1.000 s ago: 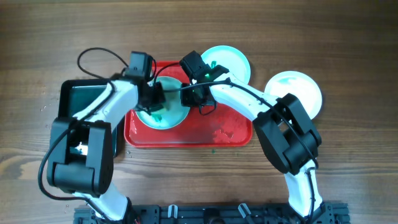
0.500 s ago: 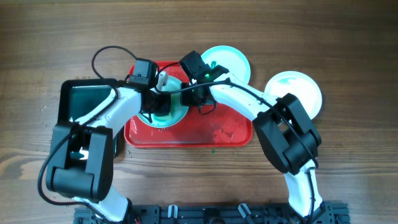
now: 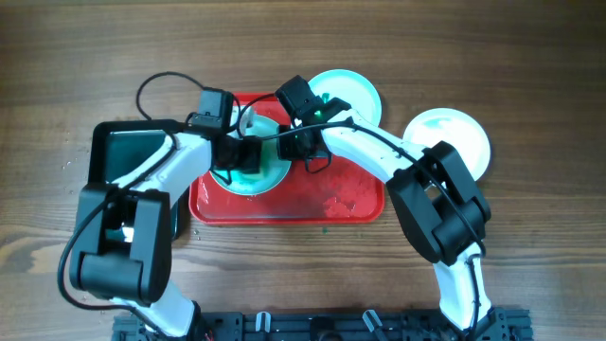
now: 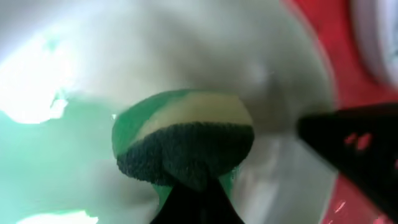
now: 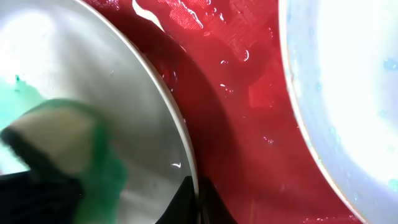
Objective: Clean dirty plates on tray and stack at the side
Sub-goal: 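Scrub the held plate with the sponge in the left gripper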
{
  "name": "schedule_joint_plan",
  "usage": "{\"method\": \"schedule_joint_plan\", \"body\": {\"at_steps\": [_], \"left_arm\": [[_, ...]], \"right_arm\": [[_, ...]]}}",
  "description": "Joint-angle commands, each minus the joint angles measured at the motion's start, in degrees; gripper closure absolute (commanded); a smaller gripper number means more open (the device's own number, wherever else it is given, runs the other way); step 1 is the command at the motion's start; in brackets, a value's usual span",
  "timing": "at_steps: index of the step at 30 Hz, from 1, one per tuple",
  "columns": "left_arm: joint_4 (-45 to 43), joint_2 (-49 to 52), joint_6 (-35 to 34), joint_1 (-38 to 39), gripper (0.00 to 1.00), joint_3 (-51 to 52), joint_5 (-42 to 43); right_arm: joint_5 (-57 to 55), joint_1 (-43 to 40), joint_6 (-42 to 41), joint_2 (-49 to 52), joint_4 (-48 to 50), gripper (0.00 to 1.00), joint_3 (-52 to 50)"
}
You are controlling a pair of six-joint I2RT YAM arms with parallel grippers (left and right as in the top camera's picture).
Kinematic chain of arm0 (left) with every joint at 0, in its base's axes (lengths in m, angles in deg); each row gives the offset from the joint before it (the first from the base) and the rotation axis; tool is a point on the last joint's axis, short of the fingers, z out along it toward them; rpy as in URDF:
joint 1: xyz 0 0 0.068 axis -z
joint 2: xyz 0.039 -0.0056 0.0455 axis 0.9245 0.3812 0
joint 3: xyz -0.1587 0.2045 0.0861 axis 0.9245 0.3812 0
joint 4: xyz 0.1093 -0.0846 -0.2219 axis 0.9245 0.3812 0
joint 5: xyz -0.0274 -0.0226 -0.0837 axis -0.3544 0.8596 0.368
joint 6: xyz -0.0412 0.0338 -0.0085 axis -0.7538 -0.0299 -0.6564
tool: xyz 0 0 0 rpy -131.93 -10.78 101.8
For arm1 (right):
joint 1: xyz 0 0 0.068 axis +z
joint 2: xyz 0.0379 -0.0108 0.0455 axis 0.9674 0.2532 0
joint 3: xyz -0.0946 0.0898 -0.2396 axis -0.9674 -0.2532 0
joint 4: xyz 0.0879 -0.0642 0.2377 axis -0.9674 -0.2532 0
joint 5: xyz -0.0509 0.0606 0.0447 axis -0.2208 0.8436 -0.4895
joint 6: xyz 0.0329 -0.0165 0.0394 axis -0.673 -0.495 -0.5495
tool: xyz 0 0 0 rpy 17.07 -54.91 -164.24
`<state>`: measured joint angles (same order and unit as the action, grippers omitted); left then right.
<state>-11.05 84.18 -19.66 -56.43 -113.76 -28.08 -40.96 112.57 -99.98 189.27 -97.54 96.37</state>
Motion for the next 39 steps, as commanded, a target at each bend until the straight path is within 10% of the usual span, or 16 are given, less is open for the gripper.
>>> {"method": "schedule_joint_plan", "body": {"at_steps": [1, 9, 16, 21, 31, 39], "left_arm": [[-5.46, 1.14, -10.43, 0.28, 0.96, 0.83, -7.06], [1.49, 1.14, -29.09, 0.31, 0.96, 0.83, -26.43], [5.75, 1.14, -6.19, 0.31, 0.96, 0.83, 10.29], [-0.33, 1.14, -2.45, 0.26, 0.96, 0.83, 16.63], [0.04, 1.14, -27.87, 0.2, 0.96, 0.83, -25.68], [6.43, 1.14, -0.87, 0.31, 0.96, 0.83, 17.11]], "right_arm": [[-1.03, 0.2, 1.22, -0.13, -0.11, 0.96, -0.52], [-1.03, 0.2, 1.22, -0.13, -0.11, 0.96, -0.52], [-0.7, 0.2, 2.16, -0.13, -0.15, 0.96, -0.52], [-0.09, 0.2, 2.6, -0.13, 0.0, 0.96, -0.52], [-0.11, 0.2, 2.64, -0.13, 0.15, 0.96, -0.52], [0.15, 0.2, 2.69, -0.13, 0.28, 0.95, -0.52]]}}
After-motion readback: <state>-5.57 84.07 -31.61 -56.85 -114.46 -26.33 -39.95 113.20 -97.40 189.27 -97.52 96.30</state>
